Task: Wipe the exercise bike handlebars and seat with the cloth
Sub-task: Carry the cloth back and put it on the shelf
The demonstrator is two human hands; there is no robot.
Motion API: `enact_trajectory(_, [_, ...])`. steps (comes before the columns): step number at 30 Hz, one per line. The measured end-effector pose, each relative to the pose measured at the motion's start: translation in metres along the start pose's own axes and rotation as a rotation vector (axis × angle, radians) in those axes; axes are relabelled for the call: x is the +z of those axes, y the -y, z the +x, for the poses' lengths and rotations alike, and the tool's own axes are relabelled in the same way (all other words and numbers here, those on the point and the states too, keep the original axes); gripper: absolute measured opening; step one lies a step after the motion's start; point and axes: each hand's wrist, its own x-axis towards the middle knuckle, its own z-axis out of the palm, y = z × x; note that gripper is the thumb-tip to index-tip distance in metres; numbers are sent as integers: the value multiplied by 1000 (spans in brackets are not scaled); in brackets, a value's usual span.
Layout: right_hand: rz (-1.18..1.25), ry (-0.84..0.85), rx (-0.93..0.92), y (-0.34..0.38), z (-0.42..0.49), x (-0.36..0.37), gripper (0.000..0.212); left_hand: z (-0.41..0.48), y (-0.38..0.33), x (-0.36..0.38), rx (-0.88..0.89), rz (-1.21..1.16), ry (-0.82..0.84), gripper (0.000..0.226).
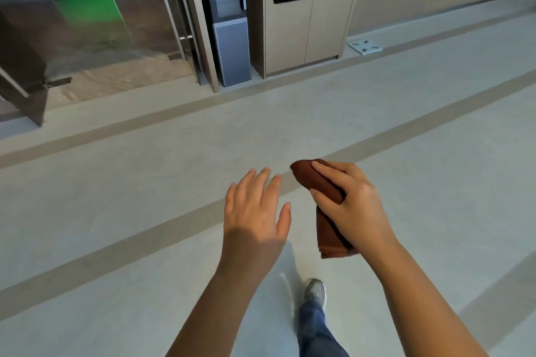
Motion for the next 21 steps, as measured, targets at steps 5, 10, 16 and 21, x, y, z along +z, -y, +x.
enact_trajectory(5, [17,-46,2,-42,118,-10,42,118,7,60,70,29,-38,38])
enact_trajectory(10, [16,-96,4,-74,278,-48,42,281,-8,109,67,33,-51,39])
enact_trajectory(16, [1,-102,-23,-92,347,-54,41,348,1,142,11,64,57,43])
enact_trajectory(21, [-52,-119,-43,-113,436,-45,42,429,26,181,27,75,79,42])
